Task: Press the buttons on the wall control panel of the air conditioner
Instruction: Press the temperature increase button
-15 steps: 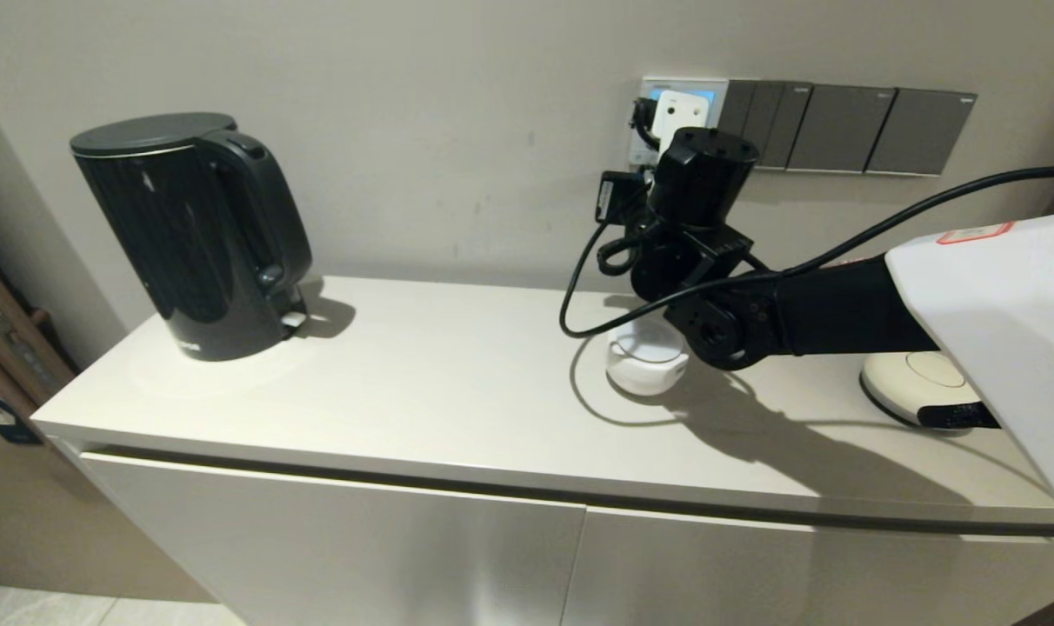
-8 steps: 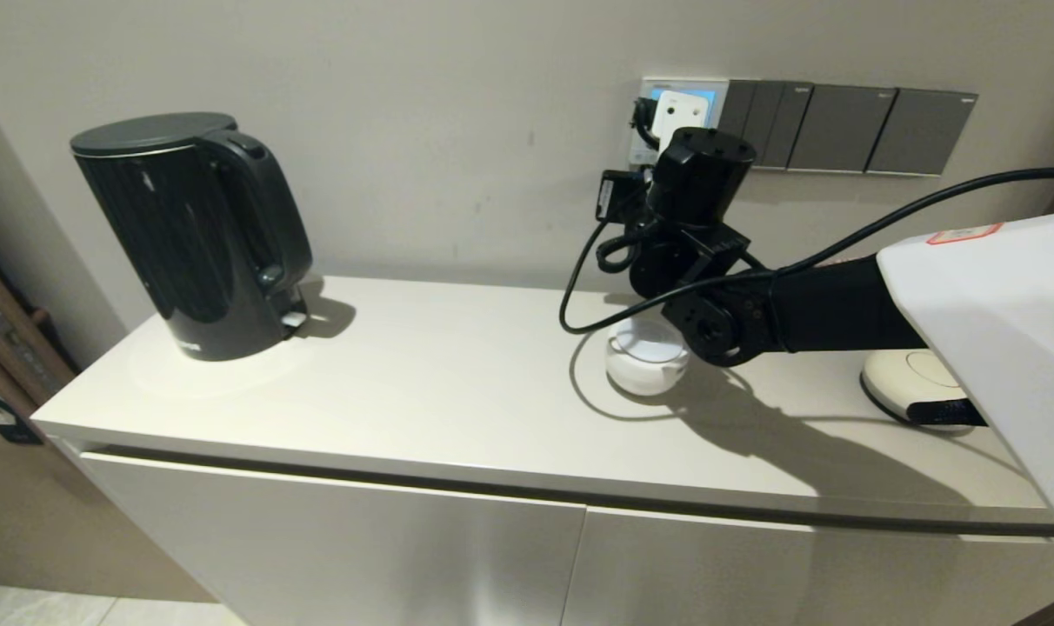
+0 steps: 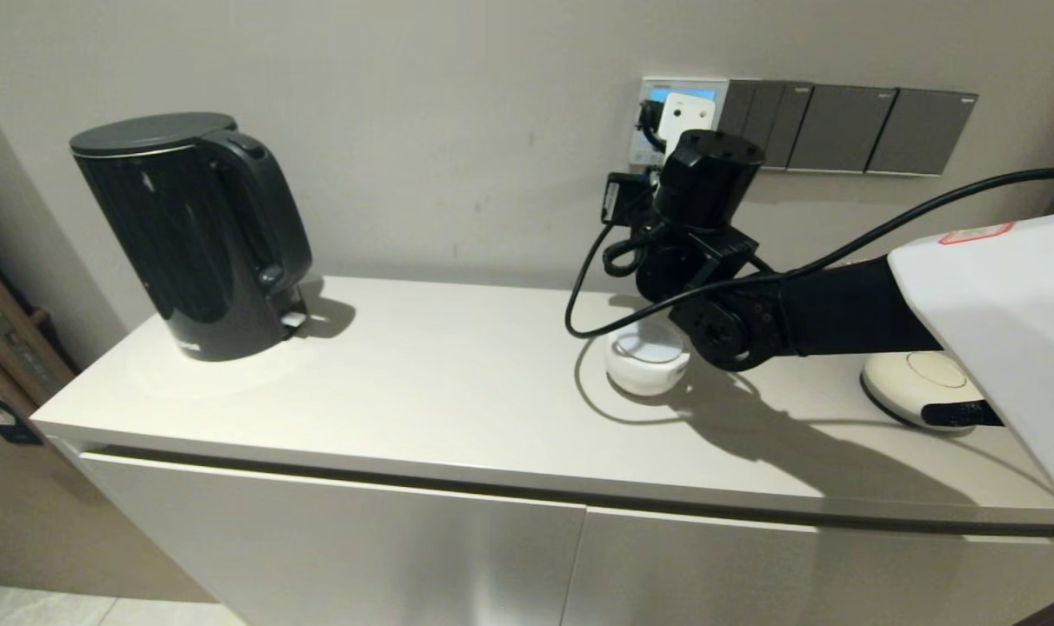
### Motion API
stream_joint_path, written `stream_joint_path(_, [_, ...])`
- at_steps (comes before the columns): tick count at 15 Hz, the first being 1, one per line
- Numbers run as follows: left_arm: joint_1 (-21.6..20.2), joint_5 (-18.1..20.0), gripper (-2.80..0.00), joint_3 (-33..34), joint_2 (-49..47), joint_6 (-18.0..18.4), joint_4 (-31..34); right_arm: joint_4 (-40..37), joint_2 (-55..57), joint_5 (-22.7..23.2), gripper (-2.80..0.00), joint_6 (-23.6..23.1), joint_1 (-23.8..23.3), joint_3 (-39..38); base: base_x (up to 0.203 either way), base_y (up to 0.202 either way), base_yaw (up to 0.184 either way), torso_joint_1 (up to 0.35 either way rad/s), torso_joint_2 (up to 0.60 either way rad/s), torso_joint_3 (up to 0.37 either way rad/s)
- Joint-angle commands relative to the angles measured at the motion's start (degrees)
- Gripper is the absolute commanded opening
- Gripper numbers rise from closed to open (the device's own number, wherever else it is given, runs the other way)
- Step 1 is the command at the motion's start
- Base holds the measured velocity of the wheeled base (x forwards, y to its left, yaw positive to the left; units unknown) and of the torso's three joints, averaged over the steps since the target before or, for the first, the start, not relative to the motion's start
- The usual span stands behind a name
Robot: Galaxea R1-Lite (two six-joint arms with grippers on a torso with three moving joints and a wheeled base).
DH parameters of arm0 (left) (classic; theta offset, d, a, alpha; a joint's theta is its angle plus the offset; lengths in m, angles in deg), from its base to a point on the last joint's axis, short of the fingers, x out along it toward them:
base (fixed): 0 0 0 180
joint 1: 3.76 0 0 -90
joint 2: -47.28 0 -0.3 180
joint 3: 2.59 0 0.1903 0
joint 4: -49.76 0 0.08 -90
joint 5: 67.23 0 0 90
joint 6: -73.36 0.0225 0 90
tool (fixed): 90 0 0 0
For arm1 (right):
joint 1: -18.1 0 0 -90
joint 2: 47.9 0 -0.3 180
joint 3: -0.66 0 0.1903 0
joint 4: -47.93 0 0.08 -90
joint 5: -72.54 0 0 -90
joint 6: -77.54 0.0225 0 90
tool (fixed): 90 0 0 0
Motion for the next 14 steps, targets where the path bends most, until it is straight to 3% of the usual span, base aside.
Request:
stream_joint_path(1, [-0.1, 0.0, -2.8, 0.0, 0.0, 0.0, 0.0, 0.3, -2.1, -0.2, -2.8, -0.1, 0.3, -1.6, 0.0, 0.0, 0.0, 0.0, 0.0, 0.0])
stream_joint_path(14, [-0.1, 0.0, -2.8, 0.0, 0.0, 0.0, 0.0, 0.4, -4.6, -0.2, -2.8, -0.1, 1.1, -4.0, 0.0, 0.0, 0.0, 0.0, 0.0, 0.0])
